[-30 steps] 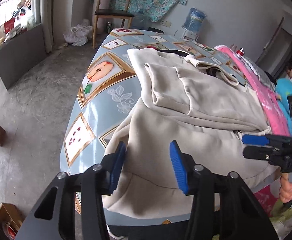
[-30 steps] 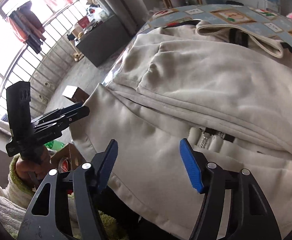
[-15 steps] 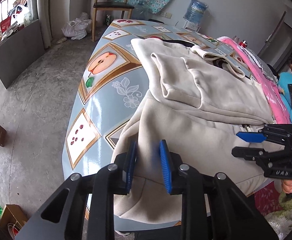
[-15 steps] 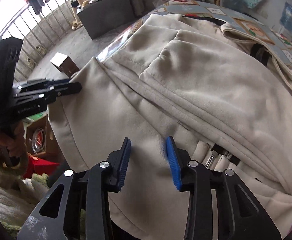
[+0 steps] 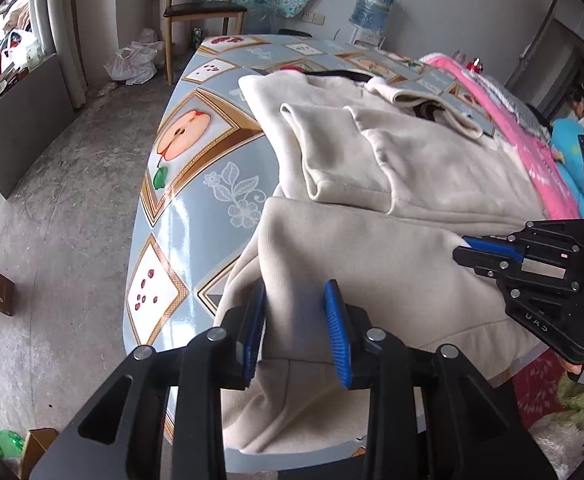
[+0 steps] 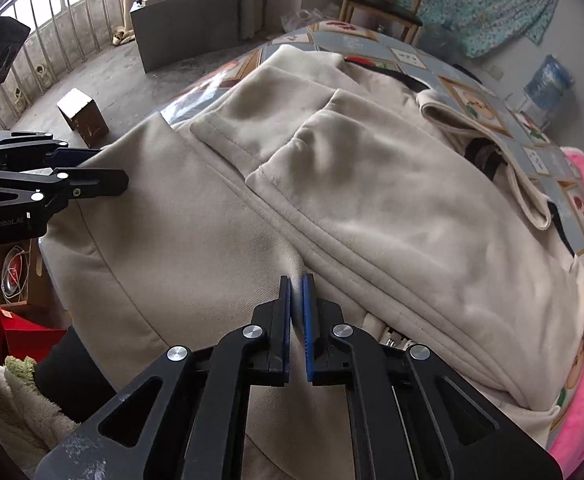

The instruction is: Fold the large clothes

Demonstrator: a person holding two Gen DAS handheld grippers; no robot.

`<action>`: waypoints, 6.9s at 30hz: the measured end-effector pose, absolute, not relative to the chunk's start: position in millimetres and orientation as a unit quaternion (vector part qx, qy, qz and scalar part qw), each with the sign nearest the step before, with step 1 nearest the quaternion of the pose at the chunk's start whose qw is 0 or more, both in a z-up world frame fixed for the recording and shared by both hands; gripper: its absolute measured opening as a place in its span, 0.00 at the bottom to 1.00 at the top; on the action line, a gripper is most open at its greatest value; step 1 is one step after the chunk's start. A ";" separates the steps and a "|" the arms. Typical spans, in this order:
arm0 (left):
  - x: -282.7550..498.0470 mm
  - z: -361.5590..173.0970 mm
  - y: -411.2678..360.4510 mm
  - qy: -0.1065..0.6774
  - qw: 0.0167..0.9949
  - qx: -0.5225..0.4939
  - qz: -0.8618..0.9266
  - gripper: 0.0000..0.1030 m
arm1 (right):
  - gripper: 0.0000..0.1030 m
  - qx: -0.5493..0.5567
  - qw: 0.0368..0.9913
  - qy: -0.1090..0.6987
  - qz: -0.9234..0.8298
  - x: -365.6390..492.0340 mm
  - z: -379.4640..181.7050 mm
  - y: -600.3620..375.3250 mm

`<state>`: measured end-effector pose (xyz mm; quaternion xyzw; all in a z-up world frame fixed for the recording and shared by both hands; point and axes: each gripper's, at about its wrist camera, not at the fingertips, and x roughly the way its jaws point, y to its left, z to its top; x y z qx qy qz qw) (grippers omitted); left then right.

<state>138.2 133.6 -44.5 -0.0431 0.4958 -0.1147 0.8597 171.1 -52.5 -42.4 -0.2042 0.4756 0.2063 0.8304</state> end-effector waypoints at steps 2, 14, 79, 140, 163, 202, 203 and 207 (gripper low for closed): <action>140.7 -48.7 131.9 0.498 0.859 -0.040 -0.110 0.28 | 0.09 -0.191 0.834 0.478 0.198 170.1 -41.1 -55.0; 136.4 -48.7 131.9 0.490 0.865 -0.032 -0.103 0.26 | 0.48 0.018 0.869 0.490 0.066 143.4 9.9 -218.3; 161.9 -46.8 123.2 0.501 0.857 -0.063 -0.104 0.26 | 0.63 0.119 0.888 0.442 0.026 139.5 -9.6 -344.3; 360.3 73.2 81.7 0.352 0.926 0.022 -0.131 0.06 | 0.06 0.089 0.932 0.352 -0.018 342.8 65.3 -368.4; 253.4 14.0 85.1 0.460 0.870 -0.010 -0.174 0.35 | 0.60 0.013 0.910 0.411 0.055 199.1 37.6 -312.1; 206.0 -34.2 -16.6 0.477 0.870 0.090 -0.090 0.66 | 0.83 -0.030 0.902 0.430 -0.013 172.5 2.5 -207.7; 206.2 -34.2 -16.8 0.477 0.869 0.090 -0.090 0.66 | 0.84 -0.025 0.905 0.423 -0.027 170.5 5.4 -213.6; 206.8 -34.3 -17.5 0.478 0.869 0.090 -0.089 0.66 | 0.88 0.009 0.884 0.463 -0.066 182.7 -21.5 -243.3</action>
